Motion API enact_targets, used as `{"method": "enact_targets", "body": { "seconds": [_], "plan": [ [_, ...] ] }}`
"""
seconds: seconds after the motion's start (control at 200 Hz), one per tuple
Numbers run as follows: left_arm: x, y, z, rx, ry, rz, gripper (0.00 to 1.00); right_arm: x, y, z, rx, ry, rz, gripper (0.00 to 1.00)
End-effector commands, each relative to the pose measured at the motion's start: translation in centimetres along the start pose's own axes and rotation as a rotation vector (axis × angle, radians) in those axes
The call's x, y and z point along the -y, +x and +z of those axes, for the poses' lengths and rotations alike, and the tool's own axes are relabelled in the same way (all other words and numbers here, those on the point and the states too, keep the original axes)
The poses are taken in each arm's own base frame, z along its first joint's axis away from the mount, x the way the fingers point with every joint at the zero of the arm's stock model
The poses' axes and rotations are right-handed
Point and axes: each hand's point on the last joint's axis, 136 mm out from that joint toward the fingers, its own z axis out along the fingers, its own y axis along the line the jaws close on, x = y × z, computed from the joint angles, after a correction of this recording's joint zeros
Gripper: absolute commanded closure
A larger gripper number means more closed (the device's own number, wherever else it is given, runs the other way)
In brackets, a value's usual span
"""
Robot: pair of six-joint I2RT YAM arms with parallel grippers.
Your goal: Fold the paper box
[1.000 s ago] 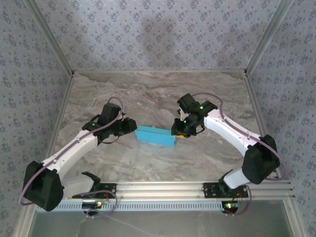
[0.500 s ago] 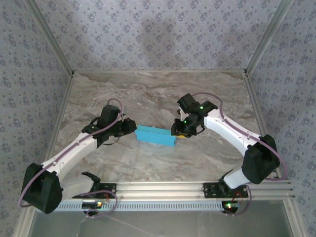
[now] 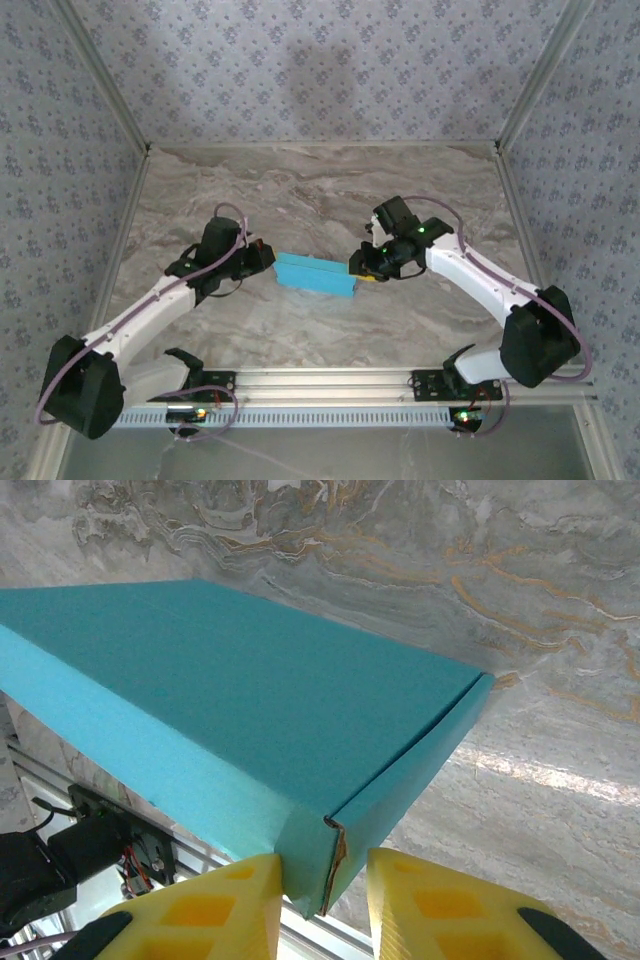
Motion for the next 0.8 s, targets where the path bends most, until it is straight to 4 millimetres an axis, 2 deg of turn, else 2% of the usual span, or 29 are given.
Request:
{"method": "enact_targets", "body": {
  "seconds": [0.0,0.105,0.235,0.34,0.475,0.51,0.635,0.795],
  "plan": [
    [-9.3,7.2,0.2,-0.206,-0.346,-0.089,1.0,6.2,3.7,2.2,-0.136,0.222,0.105,0.7],
    [-9.8,7.9,0.6,-0.219,-0.355,-0.102,1.0,7.1,4.1,2.8,-0.157,0.241,0.113,0.71],
    [-10.2,8.5,0.7,-0.236,-0.365,-0.107,1.0,7.0,4.1,2.9,-0.155,0.237,0.109,0.71],
    [-8.8,7.3,0.3,-0.195,-0.32,-0.101,1.0,5.8,3.0,2.0,-0.115,0.211,0.088,0.71],
    [-6.6,5.7,-0.9,-0.137,-0.257,-0.085,1.0,3.4,1.3,0.6,-0.036,0.153,0.036,0.71],
    [-6.4,5.6,-1.2,-0.136,-0.254,-0.082,1.0,2.9,1.2,0.4,-0.027,0.148,-0.016,0.71],
    [-6.1,6.4,-1.9,-0.15,-0.252,-0.07,0.98,2.5,1.9,0.0,0.004,0.169,-0.088,0.71],
    [-5.5,8.3,-2.3,-0.168,-0.232,-0.05,0.97,2.3,3.9,0.0,0.037,0.171,-0.15,0.71]
  ]
}}
